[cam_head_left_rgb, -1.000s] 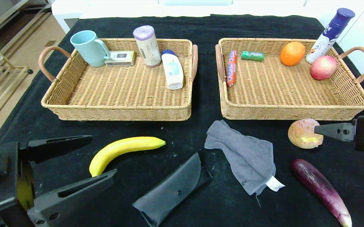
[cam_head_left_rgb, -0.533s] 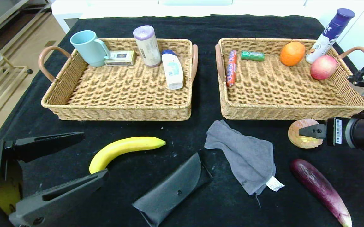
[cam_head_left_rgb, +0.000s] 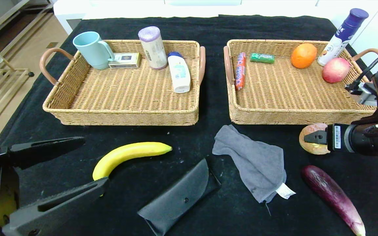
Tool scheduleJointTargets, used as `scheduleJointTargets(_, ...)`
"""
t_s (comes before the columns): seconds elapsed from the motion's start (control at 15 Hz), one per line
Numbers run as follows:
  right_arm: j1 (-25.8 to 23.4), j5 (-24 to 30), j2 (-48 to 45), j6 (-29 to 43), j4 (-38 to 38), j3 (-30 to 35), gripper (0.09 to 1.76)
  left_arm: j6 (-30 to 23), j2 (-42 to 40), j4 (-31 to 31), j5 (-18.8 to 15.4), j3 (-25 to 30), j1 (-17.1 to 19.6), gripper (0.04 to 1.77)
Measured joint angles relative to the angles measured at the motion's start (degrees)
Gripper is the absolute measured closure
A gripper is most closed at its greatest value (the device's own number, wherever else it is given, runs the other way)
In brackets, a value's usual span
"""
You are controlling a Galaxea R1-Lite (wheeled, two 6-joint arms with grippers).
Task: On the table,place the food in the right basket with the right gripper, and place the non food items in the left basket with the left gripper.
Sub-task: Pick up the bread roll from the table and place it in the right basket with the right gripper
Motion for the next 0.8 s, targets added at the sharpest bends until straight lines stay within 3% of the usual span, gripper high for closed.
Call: scheduleJointTargets(0.8, -1.2, -0.1, 4.6, 0.0, -4.8, -0.5, 0.14, 0.0, -0.4, 0.0, 0.0, -0.1, 0.0, 0.09)
